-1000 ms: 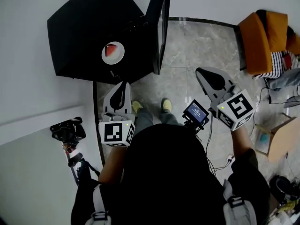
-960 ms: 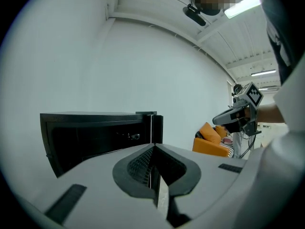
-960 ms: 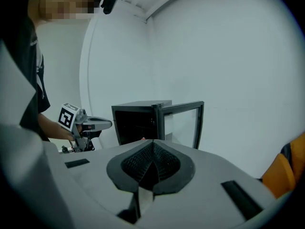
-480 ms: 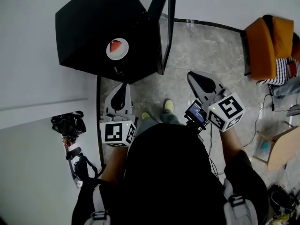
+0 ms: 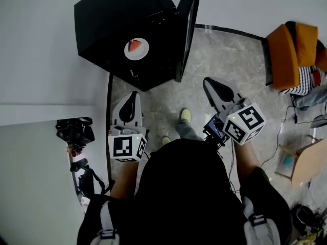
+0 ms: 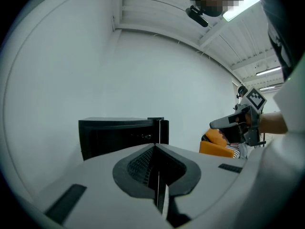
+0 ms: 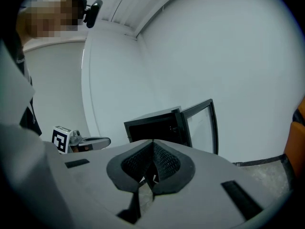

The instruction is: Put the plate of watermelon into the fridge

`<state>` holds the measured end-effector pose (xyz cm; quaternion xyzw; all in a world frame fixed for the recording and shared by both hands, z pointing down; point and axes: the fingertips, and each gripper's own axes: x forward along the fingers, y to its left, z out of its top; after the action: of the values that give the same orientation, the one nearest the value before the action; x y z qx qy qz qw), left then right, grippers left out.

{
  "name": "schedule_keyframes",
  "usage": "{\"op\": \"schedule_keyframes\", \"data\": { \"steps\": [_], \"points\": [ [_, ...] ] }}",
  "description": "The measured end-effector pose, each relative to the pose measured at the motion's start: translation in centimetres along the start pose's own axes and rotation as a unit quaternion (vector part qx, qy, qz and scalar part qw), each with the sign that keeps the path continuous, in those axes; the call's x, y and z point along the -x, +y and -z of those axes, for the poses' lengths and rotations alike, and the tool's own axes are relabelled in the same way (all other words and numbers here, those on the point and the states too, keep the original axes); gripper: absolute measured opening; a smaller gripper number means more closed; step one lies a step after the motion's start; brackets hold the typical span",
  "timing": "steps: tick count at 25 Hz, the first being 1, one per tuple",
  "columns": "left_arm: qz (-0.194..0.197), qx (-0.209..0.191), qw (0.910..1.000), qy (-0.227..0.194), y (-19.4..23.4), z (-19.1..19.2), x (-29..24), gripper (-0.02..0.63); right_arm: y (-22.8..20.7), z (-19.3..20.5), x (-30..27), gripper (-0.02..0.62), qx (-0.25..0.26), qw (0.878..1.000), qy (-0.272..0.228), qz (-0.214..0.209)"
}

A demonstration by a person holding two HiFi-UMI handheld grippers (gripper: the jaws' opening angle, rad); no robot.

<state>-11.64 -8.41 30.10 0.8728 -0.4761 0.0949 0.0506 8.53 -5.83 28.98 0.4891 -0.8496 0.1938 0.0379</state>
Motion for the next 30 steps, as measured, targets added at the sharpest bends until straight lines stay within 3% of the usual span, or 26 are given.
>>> {"op": "schedule_keyframes", "data": {
  "steps": [4, 18, 24, 30],
  "points": [
    [-0.006, 0.005, 0.9999, -0.014, 1.0, 0.5, 4.2, 0.009, 3.8, 1.1, 0.9, 0.014, 0.003, 1.0, 0.002, 0.011],
    [0.01, 0.013, 0.9989, -0.045, -0.7, 2.2, 16.6, 0.009, 17.0, 6.2, 5.9, 0.012, 0.016, 1.0, 0.0, -0.016],
    [0.009, 0.006, 0.9981, -0.06, -0.9, 2.4, 20.1, 0.009, 19.6, 7.0, 7.3, 0.012, 0.022, 1.0, -0.006, -0.005],
    [0.009, 0.01, 0.998, -0.062, -1.5, 2.1, 21.3, 0.009, 19.5, 7.0, 8.6, 0.012, 0.019, 1.0, -0.005, 0.005]
  ]
}}
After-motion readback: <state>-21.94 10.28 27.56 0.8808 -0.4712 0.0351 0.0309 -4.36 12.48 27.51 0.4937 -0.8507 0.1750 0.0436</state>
